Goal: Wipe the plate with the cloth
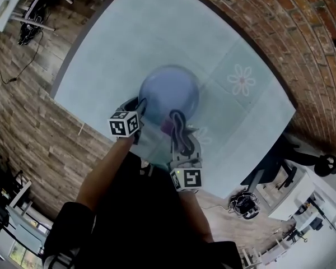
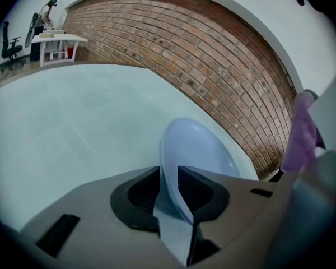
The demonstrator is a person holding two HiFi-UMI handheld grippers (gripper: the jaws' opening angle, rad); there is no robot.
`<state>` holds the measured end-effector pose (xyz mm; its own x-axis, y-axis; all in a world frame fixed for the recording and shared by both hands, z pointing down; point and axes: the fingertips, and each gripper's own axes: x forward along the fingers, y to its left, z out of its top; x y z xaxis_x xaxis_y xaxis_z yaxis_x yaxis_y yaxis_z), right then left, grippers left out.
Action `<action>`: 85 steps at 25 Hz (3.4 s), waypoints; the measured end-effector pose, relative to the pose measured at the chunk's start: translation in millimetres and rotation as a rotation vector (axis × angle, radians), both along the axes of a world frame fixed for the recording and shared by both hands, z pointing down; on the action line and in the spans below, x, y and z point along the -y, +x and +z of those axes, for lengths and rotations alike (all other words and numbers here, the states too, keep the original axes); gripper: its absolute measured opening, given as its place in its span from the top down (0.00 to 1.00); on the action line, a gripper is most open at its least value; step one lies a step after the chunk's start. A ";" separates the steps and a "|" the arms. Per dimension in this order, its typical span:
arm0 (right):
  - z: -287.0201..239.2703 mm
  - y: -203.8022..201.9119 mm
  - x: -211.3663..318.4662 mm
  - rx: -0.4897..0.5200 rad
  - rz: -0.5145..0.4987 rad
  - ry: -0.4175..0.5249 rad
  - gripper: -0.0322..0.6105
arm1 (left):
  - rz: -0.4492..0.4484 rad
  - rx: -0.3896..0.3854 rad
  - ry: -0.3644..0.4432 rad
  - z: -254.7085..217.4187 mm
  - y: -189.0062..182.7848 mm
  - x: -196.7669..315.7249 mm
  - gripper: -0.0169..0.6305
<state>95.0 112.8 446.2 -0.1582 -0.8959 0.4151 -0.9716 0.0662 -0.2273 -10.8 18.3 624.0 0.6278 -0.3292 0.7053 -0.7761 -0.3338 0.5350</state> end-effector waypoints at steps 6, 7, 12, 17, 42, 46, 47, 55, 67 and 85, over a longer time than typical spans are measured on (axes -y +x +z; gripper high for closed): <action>24.0 -7.3 11.6 0.020 -0.012 -0.030 0.86 | -0.004 -0.037 -0.031 7.9 3.7 4.0 0.86; 27.1 -9.6 12.4 0.018 -0.017 -0.034 0.86 | -0.012 -0.042 -0.036 7.8 2.8 3.4 0.86; 41.9 -21.5 17.2 -0.017 -0.056 -0.067 0.86 | -0.026 -0.041 -0.048 8.6 -6.9 -0.9 0.88; 72.0 -36.9 19.3 -0.092 -0.182 -0.176 0.86 | -0.012 -0.050 -0.073 8.9 -14.6 -1.9 0.90; 181.5 -77.1 22.7 -0.686 -0.815 -0.561 0.86 | 0.017 -0.029 -0.099 11.1 -13.9 2.0 0.91; 181.9 -90.3 22.1 -0.806 -0.936 -0.520 0.86 | 0.010 -0.035 -0.106 11.5 -15.3 2.5 0.91; 182.4 -93.5 21.5 -0.826 -0.964 -0.510 0.86 | 0.009 -0.036 -0.106 11.7 -15.3 2.5 0.91; 181.3 -109.0 16.0 -0.918 -1.109 -0.427 0.86 | -0.004 -0.037 -0.106 12.3 -14.2 1.7 0.91; 179.7 -103.1 -13.8 -0.936 -1.278 -0.411 0.86 | -0.021 -0.035 -0.093 11.9 -14.6 2.1 0.91; 186.8 -22.0 -38.3 -0.898 -0.844 -0.663 0.86 | 0.000 -0.032 -0.093 11.5 -13.7 1.6 0.91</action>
